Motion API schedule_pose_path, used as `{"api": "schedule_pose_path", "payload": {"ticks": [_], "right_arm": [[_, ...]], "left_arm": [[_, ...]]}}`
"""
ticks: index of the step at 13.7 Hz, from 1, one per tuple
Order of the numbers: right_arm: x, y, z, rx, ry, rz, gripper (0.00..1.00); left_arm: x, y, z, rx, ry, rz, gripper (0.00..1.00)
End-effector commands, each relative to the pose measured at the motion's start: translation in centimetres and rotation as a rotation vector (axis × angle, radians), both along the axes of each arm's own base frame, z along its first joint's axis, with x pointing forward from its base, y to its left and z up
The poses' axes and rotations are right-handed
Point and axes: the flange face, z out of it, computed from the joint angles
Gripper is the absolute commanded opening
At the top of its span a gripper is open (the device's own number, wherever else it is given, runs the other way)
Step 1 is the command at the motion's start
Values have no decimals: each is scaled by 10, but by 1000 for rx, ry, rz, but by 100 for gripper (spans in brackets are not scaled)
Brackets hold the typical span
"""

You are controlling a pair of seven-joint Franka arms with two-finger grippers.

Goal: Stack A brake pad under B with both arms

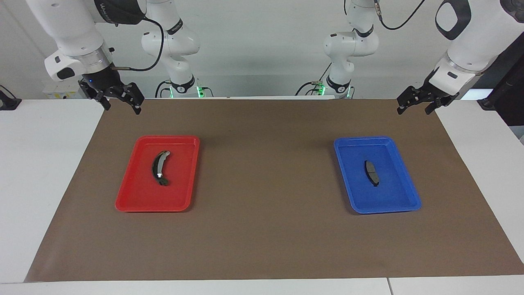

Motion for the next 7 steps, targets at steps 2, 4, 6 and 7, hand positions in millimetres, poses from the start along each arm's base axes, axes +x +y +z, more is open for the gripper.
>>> {"api": "schedule_pose_path", "payload": {"ticks": [2, 4, 6, 7], "right_arm": [[-1, -5, 3, 6, 2, 13, 99], [-1, -5, 3, 6, 2, 15, 99], [-1, -5, 3, 6, 2, 15, 99], [-1, -5, 3, 6, 4, 15, 99]], "left_arm": [[-8, -1, 2, 3, 0, 10, 99], [-9, 1, 1, 2, 6, 8, 99], [-8, 0, 1, 2, 1, 7, 99], [-8, 0, 0, 2, -2, 8, 99]]}}
